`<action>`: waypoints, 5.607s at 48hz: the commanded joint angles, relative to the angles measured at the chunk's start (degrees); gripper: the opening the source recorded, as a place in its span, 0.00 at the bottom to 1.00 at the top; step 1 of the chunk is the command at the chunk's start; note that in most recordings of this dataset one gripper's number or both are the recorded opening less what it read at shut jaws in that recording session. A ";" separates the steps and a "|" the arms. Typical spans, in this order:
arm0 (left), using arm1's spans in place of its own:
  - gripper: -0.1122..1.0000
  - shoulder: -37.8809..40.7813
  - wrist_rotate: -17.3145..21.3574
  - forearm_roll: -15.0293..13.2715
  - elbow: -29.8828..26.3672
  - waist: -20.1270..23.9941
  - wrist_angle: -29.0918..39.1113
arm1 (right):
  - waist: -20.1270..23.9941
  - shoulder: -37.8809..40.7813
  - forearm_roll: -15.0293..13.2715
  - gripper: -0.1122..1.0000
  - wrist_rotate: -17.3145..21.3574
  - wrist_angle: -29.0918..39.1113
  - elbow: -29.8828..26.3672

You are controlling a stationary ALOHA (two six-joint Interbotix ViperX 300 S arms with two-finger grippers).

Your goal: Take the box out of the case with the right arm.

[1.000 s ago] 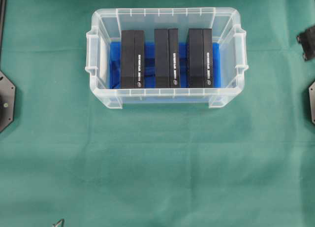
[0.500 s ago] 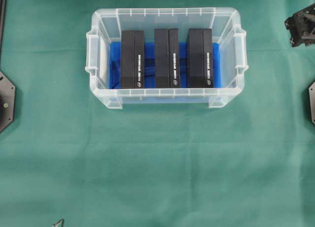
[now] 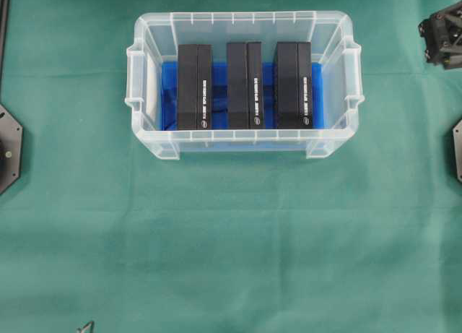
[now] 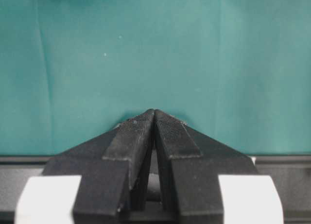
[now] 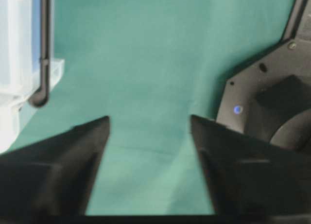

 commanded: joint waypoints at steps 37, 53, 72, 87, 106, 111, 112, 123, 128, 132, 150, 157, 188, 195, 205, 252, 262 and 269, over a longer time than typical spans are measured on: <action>0.10 0.88 -1.32 -0.09 -1.41 -0.18 -0.09 | -0.18 -0.18 -0.26 0.93 0.44 2.29 -0.62; 0.10 0.88 -1.32 -0.09 -1.49 -0.09 -0.09 | 0.88 6.94 0.88 0.93 5.36 -4.13 -4.75; 0.10 0.88 -1.32 -0.09 -1.49 -0.09 -0.09 | 5.89 23.99 0.70 0.93 8.00 -6.24 -21.01; 0.10 0.88 -1.41 -0.09 -1.49 -0.09 3.34 | 8.00 36.39 0.70 0.93 8.09 -6.15 -35.60; 0.10 0.62 -1.32 -0.09 -1.49 -0.09 4.13 | 8.70 44.47 0.88 0.93 8.00 -6.06 -45.88; 0.10 0.62 -1.41 -0.09 -1.49 -0.09 4.04 | 8.79 44.74 0.88 0.93 8.00 -5.98 -46.05; 0.10 0.62 -1.32 -0.09 -1.49 -0.09 4.04 | 8.79 44.74 0.88 0.93 7.91 -5.80 -46.05; 0.10 0.62 -1.32 -0.09 -1.49 -0.09 3.78 | 8.79 44.74 0.88 0.93 7.82 -4.66 -46.05; 0.10 0.62 -1.41 -0.09 -1.49 -0.09 3.78 | 8.79 44.74 0.88 0.93 7.82 -4.66 -46.05; 0.10 0.70 -1.41 -0.09 -1.49 -0.09 3.69 | 8.88 44.74 0.88 0.93 7.73 -4.83 -46.05; 0.10 0.70 -1.41 -0.09 -1.49 -0.09 3.69 | 8.88 44.82 0.88 0.93 7.73 -5.01 -46.05; 0.10 0.70 -1.41 -0.09 -1.49 -0.09 3.69 | 8.88 44.82 0.88 0.93 7.73 -5.19 -46.05; 0.10 0.70 -1.41 -0.09 -1.49 -0.09 3.69 | 8.79 45.09 1.14 0.93 7.73 -5.19 -46.14; 0.10 0.70 -1.41 -0.09 -1.49 -0.09 3.69 | 8.79 45.09 1.14 0.93 7.82 -5.27 -46.05; 0.10 0.70 -1.41 -0.09 -1.49 -0.09 3.69 | 8.88 45.18 1.23 0.93 8.00 -5.19 -46.05; 0.10 0.88 -1.49 -0.09 -1.41 -0.09 3.60 | 8.61 47.55 3.43 0.93 9.84 -15.64 -35.42; 0.10 0.88 -1.58 -0.09 -1.41 -0.09 3.60 | 8.35 47.90 5.10 0.93 9.84 -20.13 -31.82; 0.10 0.88 -1.58 -0.09 -1.41 -0.09 3.52 | 8.35 48.60 6.06 0.93 9.84 -22.24 -30.32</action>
